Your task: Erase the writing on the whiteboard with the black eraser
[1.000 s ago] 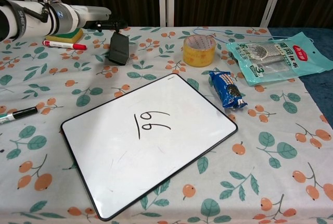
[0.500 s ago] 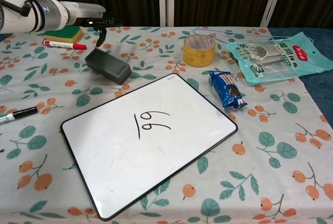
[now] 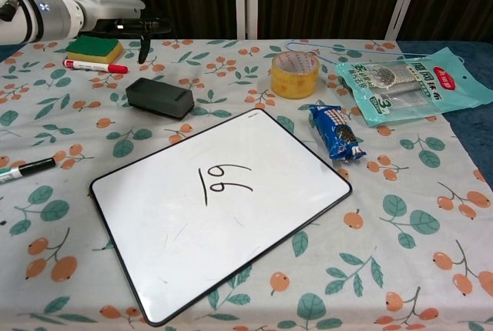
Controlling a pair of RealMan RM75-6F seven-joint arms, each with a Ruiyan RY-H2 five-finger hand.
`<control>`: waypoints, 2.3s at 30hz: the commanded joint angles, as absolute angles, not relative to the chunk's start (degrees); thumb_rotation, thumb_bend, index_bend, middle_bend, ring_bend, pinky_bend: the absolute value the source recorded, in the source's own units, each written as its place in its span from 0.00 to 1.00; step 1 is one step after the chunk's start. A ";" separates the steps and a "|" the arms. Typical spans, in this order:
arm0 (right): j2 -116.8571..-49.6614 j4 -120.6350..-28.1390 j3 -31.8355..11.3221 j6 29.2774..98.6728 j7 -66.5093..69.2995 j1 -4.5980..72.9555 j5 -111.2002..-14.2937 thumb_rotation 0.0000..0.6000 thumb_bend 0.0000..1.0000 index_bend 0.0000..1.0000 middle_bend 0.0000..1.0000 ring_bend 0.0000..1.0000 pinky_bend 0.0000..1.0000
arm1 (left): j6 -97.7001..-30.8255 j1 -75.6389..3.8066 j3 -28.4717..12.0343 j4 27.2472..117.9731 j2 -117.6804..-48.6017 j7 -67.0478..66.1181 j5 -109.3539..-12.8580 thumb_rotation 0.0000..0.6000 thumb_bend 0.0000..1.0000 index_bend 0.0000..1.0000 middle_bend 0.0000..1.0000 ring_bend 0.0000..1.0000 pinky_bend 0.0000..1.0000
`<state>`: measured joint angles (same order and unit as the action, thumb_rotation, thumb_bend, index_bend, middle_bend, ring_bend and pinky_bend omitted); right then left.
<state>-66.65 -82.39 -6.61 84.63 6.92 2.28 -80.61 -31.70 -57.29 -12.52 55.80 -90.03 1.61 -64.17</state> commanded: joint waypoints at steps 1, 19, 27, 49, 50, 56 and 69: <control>-66.73 -82.21 -6.58 84.52 7.00 2.31 -80.60 1.00 0.29 0.00 0.00 0.00 0.00 | -36.26 -55.34 -10.78 60.37 -87.39 2.83 -70.05 0.04 0.27 0.08 0.13 0.11 0.19; -67.86 -81.66 -6.37 82.97 5.92 3.22 -80.54 1.00 0.29 0.00 0.00 0.00 0.00 | -39.78 -56.97 -0.04 63.59 -82.61 9.57 -90.99 1.00 0.22 0.08 0.11 0.06 0.22; -67.32 -81.71 -6.57 82.75 6.16 3.14 -79.96 1.00 0.29 0.00 0.00 0.00 0.00 | -36.54 -59.02 -1.27 59.77 -86.76 9.34 -88.54 1.00 0.22 0.12 0.16 0.09 0.24; -67.47 -80.89 -6.51 81.70 7.11 3.29 -79.34 1.00 0.29 0.00 0.00 0.00 0.00 | -34.12 -59.04 -1.59 55.50 -90.19 9.58 -84.64 1.00 0.30 0.25 0.30 0.20 0.33; -67.48 -80.81 -6.51 81.67 7.15 3.27 -79.27 1.00 0.29 0.00 0.00 0.00 0.00 | -34.11 -59.00 -1.57 55.24 -90.41 9.77 -84.56 1.00 0.30 0.25 0.30 0.20 0.33; -67.46 -80.45 -6.63 81.63 7.48 3.20 -79.02 1.00 0.29 0.00 0.00 0.00 0.00 | -34.90 -58.53 -1.66 53.28 -91.84 10.77 -84.29 1.00 0.31 0.28 0.33 0.24 0.36; -67.66 -79.82 -6.72 80.95 7.86 3.41 -78.63 1.00 0.29 0.00 0.00 0.00 0.00 | -38.46 -57.57 -1.79 48.04 -95.39 12.82 -85.09 1.00 0.34 0.41 0.46 0.37 0.48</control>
